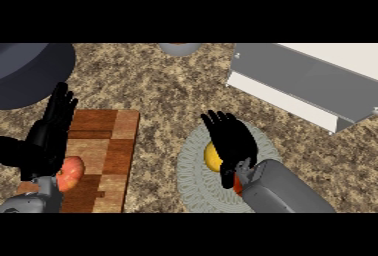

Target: Pick the lemon from the placemat and place it in the tiered shelf

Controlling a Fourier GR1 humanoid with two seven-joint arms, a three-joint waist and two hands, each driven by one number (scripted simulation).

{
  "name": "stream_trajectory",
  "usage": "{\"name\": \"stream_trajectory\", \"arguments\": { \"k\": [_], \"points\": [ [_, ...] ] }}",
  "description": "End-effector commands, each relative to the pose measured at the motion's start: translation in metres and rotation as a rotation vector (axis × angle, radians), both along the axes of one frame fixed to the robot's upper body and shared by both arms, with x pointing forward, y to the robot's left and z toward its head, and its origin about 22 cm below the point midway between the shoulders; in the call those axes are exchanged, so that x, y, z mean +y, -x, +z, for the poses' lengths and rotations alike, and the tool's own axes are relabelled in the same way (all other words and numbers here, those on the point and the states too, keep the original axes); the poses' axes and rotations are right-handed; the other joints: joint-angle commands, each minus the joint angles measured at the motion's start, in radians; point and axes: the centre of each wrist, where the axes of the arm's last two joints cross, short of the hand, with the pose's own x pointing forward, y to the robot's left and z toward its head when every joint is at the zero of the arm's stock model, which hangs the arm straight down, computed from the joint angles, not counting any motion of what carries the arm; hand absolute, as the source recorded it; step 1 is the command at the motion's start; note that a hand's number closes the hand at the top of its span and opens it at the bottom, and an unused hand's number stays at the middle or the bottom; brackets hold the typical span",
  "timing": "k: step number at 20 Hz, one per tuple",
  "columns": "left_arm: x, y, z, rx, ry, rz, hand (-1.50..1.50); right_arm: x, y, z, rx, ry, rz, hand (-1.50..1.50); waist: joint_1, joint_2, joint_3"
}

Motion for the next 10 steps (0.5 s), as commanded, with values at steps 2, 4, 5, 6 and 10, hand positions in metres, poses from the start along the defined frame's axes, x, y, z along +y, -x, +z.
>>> {"name": "stream_trajectory", "arguments": {
  "k": [2,4,5,6,10],
  "points": [
    [0.007,0.003,-0.003,0.006,-0.015,0.02,0.0,-0.002,0.003,-0.025,0.006,-0.017,0.028,-1.5,0.0,0.0,0.0],
    [-0.017,-0.002,-0.011,-0.002,0.013,-0.004,0.0,0.012,0.007,-0.006,-0.01,-0.009,0.017,-1.5,-0.002,0.0,0.0],
    [0.009,0.009,-0.01,0.003,-0.01,0.0,0.0,0.014,-0.002,-0.033,-0.013,-0.011,0.014,-1.5,0.003,0.0,0.0],
    [0.004,-0.003,-0.019,0.008,0.008,-0.008,0.0,0.028,0.009,-0.021,-0.016,-0.041,0.0,-1.5,-0.001,0.0,0.0],
    [-0.006,0.006,-0.007,0.017,-0.004,-0.01,0.0,0.002,-0.008,-0.057,0.052,-0.014,0.004,-1.5,0.002,0.001,0.0]
  ]
}}
